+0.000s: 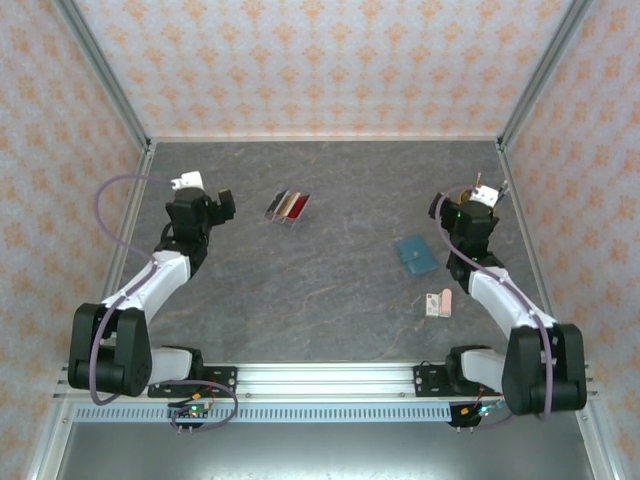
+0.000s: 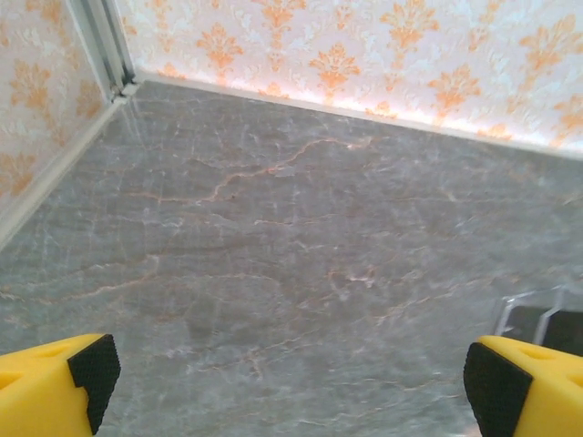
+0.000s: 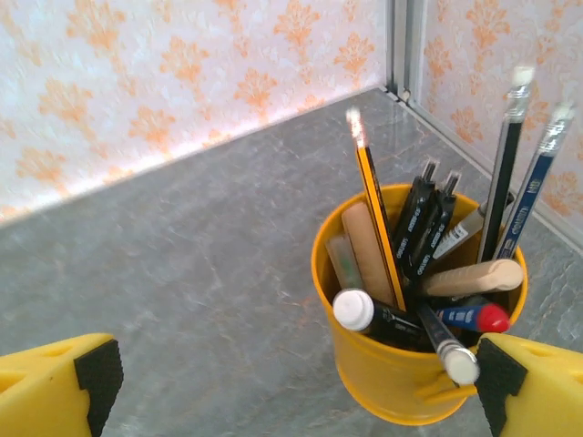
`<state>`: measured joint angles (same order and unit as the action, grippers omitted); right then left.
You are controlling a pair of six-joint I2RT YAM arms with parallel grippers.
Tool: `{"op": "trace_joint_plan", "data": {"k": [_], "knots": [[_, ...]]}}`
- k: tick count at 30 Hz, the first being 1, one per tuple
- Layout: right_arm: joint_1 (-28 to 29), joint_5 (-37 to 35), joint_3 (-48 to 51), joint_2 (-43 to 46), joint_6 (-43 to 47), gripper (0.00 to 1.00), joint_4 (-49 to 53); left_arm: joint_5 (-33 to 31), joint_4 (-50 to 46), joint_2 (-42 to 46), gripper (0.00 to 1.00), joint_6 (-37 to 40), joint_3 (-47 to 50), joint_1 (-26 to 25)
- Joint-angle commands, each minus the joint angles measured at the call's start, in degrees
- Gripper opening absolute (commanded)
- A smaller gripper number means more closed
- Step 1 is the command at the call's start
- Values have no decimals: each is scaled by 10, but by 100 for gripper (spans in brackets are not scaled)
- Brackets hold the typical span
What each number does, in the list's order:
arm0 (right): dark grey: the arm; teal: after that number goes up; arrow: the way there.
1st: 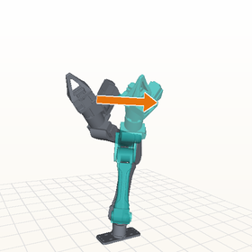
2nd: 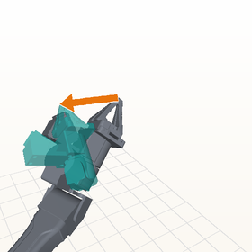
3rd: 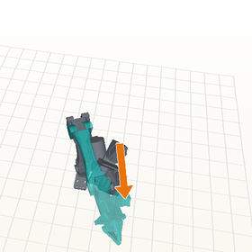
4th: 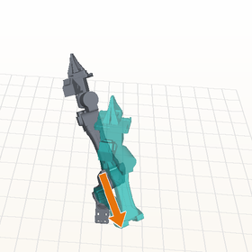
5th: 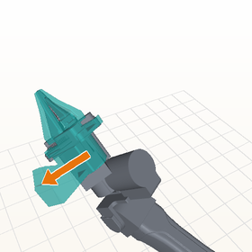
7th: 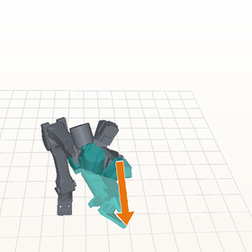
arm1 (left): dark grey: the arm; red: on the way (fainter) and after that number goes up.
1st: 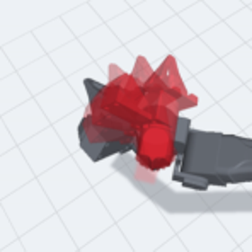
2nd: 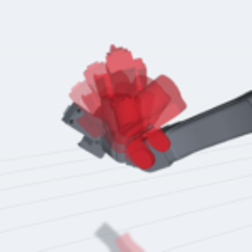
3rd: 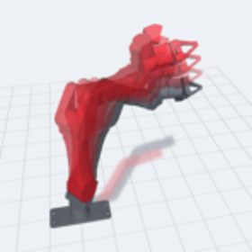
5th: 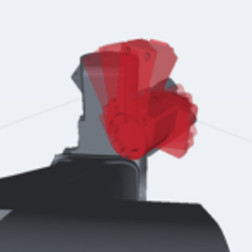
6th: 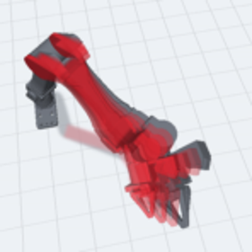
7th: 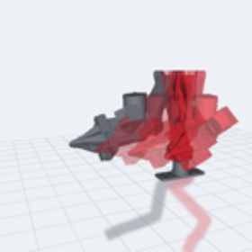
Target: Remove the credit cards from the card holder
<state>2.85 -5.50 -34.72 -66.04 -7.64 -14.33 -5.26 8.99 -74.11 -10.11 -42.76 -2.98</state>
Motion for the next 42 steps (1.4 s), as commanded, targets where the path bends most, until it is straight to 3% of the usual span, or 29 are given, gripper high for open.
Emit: {"op": "trace_joint_plan", "data": {"k": [1, 3, 7, 14, 22, 27, 33, 42], "knots": [[4, 18, -54, 18, -115, 100, 192, 49, -169, -19, 100, -98, -62, -1], [5, 53, -92, 7, -144, 100, 267, 103, -209, -53, 100, -127, -107, -1], [15, 140, -116, -15, -163, 100, 308, 218, -202, -120, 100, -170, -158, -5], [44, 219, -127, -54, -183, 100, 326, 326, -187, -245, 100, -202, -240, -25], [91, 263, -97, -93, -222, 100, 297, 336, -197, -347, 100, -199, -310, -47], [107, 249, -96, -103, -234, 100, 299, 374, -183, -384, 98, -185, -324, -51], [108, 137, -132, -126, -250, 98, 382, 430, -146, -374, 97, -191, -294, -62], [107, 43, -204, -213, -226, 92, 469, 461, -118, -357, 97, -197, -257, -103]]}}
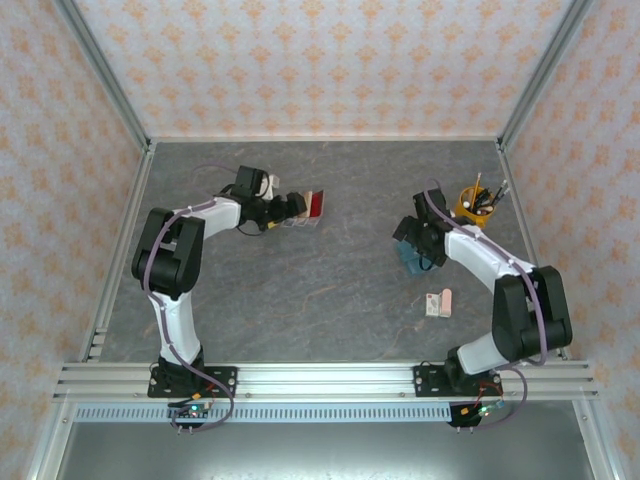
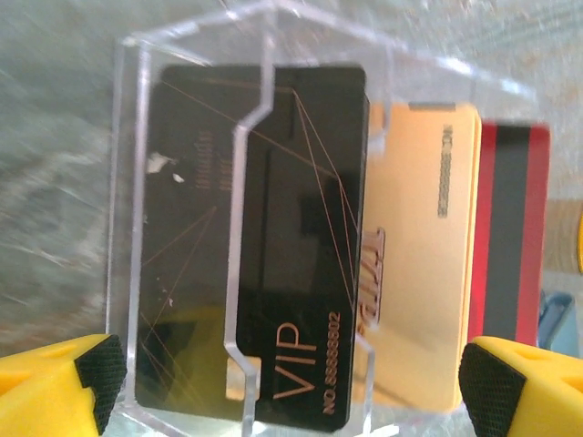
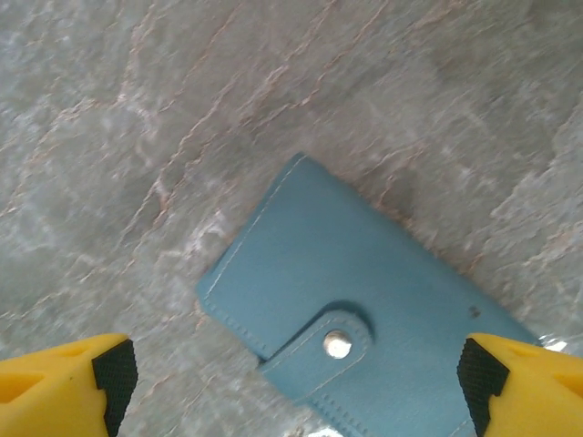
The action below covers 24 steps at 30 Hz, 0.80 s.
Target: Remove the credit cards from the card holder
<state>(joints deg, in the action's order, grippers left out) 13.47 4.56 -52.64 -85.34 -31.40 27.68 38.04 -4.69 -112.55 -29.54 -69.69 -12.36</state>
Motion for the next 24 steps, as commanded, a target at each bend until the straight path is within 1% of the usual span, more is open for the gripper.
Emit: {"op": "trace_joint_plan", "data": {"k": [1, 5, 7, 10, 13, 14, 18, 21, 22, 24], "knots": [[1, -58, -34, -34, 16, 92, 51, 31, 18, 28, 97, -2, 14, -14], [1, -57, -75, -93, 32, 93, 62, 48, 18, 28, 97, -3, 23, -24], [1, -51, -91, -117, 40, 93, 64, 45, 18, 55, 97, -3, 33, -26], [1, -25, -106, -148, 50, 92, 59, 20, 3, 81, 97, 5, 45, -25], [8, 24, -103, -162, 67, 86, 43, -7, -13, 110, 97, 9, 53, -25], [16, 34, -101, -163, 74, 85, 38, -16, -17, 119, 97, 9, 58, -25], [71, 64, -88, -164, 110, 83, 21, -72, -35, 161, 98, -3, 73, -25], [123, 77, -86, -163, 132, 82, 20, -114, -49, 184, 99, -8, 87, -26], [143, 85, -86, -161, 142, 81, 20, -126, -52, 193, 99, -24, 93, -26], [180, 99, -84, -158, 162, 81, 19, -144, -57, 209, 99, -30, 105, -25]]}}
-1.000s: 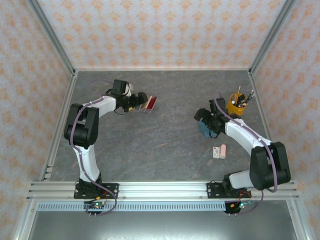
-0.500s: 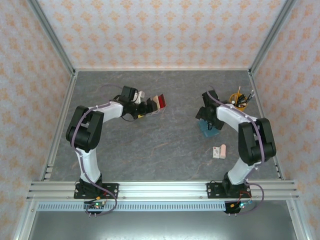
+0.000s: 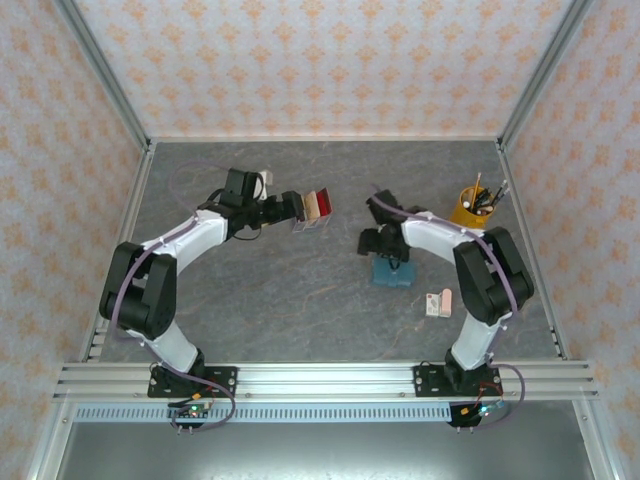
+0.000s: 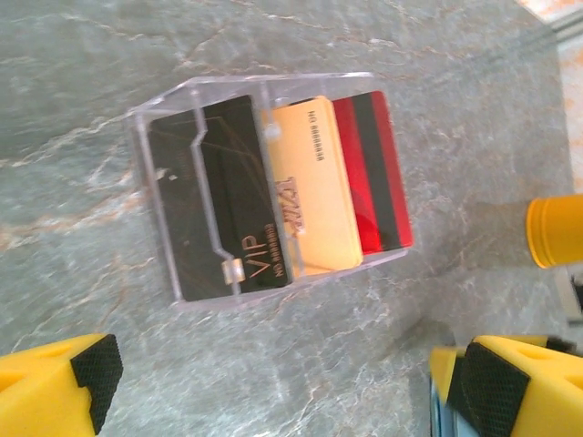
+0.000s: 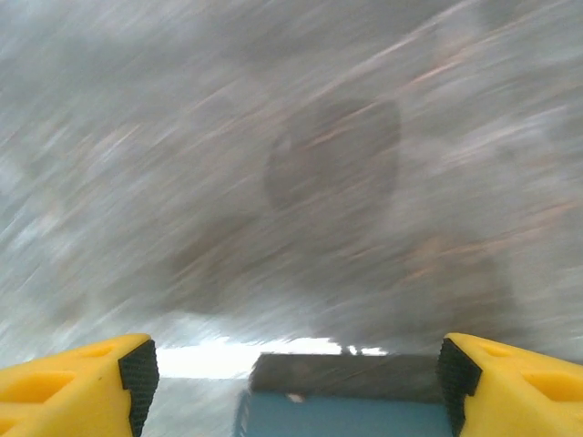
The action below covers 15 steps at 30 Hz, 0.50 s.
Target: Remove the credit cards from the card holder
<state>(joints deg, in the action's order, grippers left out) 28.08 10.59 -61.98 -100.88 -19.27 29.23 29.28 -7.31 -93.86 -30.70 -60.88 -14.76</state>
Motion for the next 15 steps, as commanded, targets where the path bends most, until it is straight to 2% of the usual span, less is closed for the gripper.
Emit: {"op": "trace_joint_plan", "data": {"k": [1, 3, 6, 11, 15], "knots": [[52, 49, 10, 0, 53, 80, 4, -67, -34, 32, 99, -21, 25, -1], [77, 51, 4, 5, 61, 77, 17, -80, -38, 51, 99, -23, 39, -2], [85, -1, 1, 33, 15, 77, 36, -84, -42, 76, 99, -26, 61, -2], [84, -132, 25, 130, -129, 79, 89, -68, -50, 105, 99, -34, 88, -4], [74, -145, 88, 198, -247, 78, 120, -60, -52, 120, 99, -38, 106, -10]]}}
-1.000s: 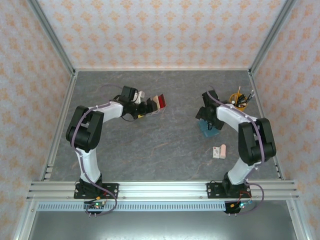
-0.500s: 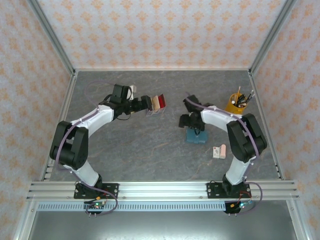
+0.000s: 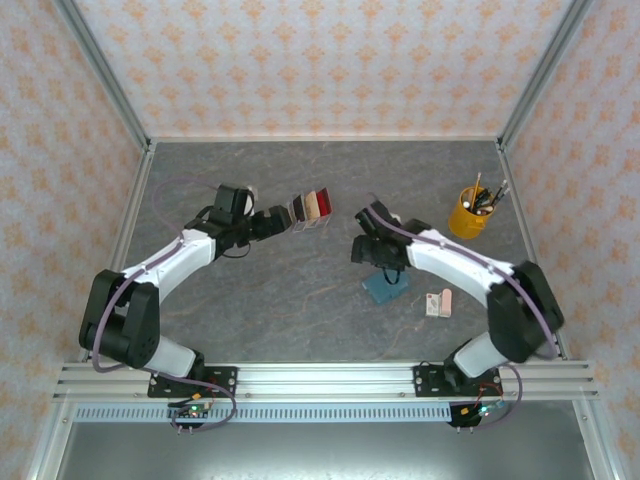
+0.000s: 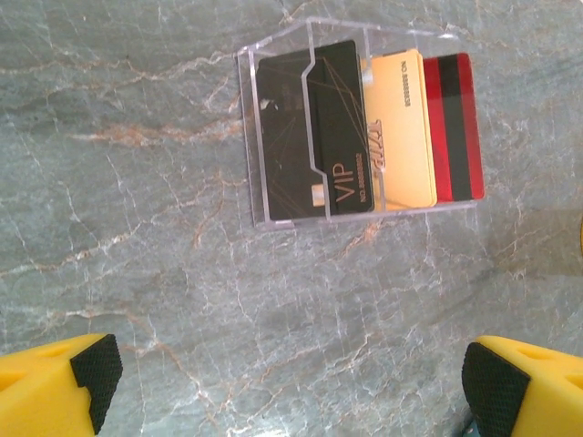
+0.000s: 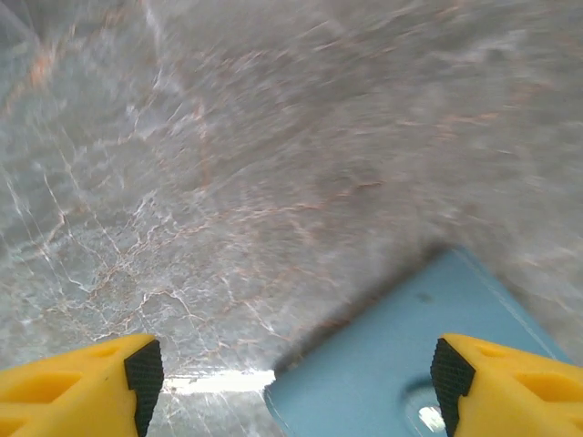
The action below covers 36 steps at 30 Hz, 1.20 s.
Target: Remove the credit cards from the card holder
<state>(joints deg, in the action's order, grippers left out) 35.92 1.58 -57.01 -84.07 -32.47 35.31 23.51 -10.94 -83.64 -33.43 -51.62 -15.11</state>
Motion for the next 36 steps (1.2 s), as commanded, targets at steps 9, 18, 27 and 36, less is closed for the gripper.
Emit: {"op": "trace_joint_plan", "data": {"k": [9, 18, 27, 36], "knots": [[-36, -27, 144, 88, -211, 67, 3, 37, 4, 13, 99, -48, 29, -26], [-52, 28, 142, 26, -171, 59, -69, 81, 41, -16, 96, -76, 38, -53], [-23, 115, 106, -35, -58, 54, -151, 125, 48, -32, 90, -94, 49, -68], [28, 188, -8, -148, 45, 49, -166, 164, 98, -72, 68, -123, 82, -90]]}}
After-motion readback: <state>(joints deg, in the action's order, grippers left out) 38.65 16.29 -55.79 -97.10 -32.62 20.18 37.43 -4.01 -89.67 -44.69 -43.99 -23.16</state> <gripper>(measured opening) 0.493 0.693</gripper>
